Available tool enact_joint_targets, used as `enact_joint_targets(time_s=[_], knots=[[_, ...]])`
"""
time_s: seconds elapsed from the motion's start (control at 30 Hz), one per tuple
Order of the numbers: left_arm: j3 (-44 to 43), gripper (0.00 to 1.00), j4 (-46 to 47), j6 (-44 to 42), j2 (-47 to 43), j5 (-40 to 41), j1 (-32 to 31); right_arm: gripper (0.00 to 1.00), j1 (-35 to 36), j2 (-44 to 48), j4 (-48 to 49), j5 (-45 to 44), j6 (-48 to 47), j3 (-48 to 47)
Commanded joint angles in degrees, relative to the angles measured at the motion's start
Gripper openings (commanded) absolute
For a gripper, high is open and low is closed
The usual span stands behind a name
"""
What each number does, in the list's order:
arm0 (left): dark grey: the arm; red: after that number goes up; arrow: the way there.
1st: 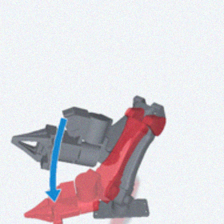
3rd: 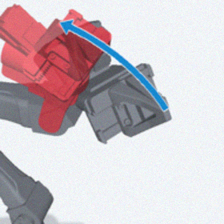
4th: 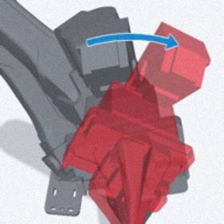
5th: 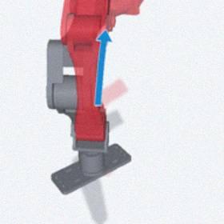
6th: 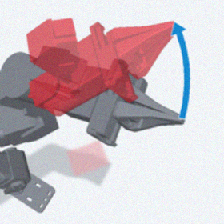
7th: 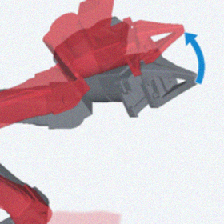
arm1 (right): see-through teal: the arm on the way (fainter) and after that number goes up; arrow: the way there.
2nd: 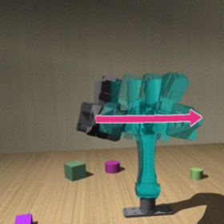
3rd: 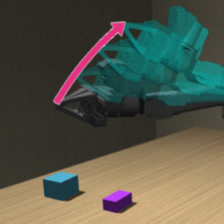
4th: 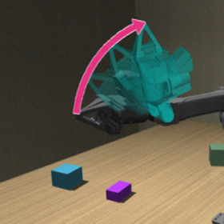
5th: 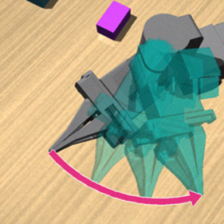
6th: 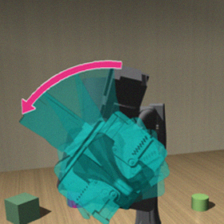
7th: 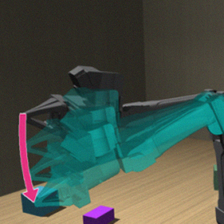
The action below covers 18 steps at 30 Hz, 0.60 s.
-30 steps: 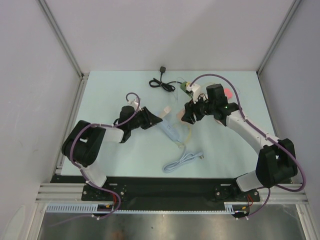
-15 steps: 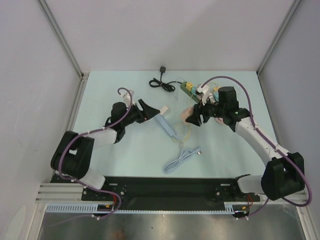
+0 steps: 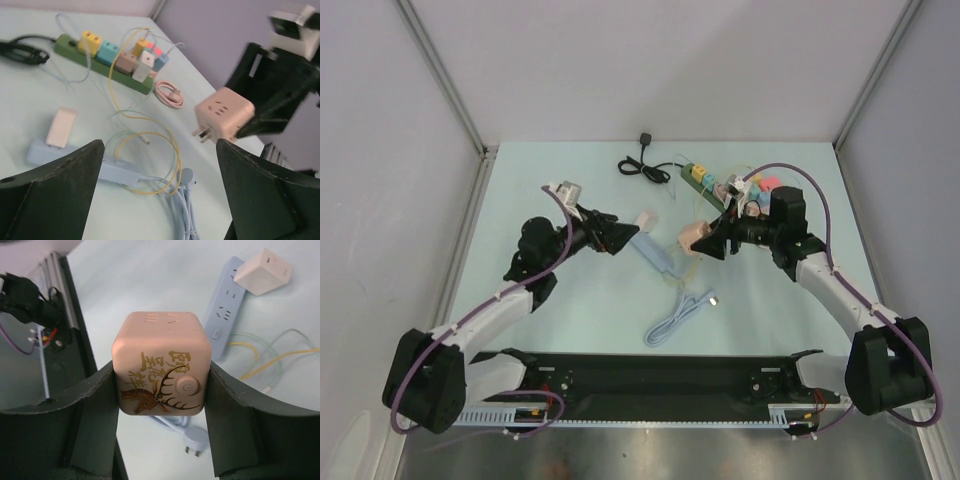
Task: Pull the plug off the socket
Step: Remove the plug from the socket.
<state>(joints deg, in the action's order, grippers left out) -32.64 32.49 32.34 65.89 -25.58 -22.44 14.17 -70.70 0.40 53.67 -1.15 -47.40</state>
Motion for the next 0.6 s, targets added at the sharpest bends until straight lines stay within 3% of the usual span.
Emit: enact_joint_targets(time_s=[0.0,0.1,0.23,0.33,0.5,0.57], knots=[[1.70,0.99,3.97,-16.29,-5.58,1.06,-4.97,0.00,-0.20,0.91,13.38,4.34,12.36,1.51],[5.91,0.99,11.78,-26.66,-8.93,0.80,-9.11,0.00,-0.02,1.26,16.64,4.16,17.30,2.31],[11.63,1.00,21.03,-34.08,-9.12,-0.95,-11.75,0.00,0.76,2.05,19.80,3.46,22.75,3.80],[9.98,1.00,17.97,-40.49,-7.80,-1.31,-14.46,0.00,2.70,2.14,20.43,3.11,23.47,3.98],[4.88,1.00,8.04,-57.18,-5.16,5.18,-21.15,0.00,5.77,1.70,19.81,2.67,23.03,3.72],[3.03,1.00,6.54,-58.26,-4.37,6.16,-21.77,0.00,6.30,1.44,19.64,2.32,22.86,3.45]])
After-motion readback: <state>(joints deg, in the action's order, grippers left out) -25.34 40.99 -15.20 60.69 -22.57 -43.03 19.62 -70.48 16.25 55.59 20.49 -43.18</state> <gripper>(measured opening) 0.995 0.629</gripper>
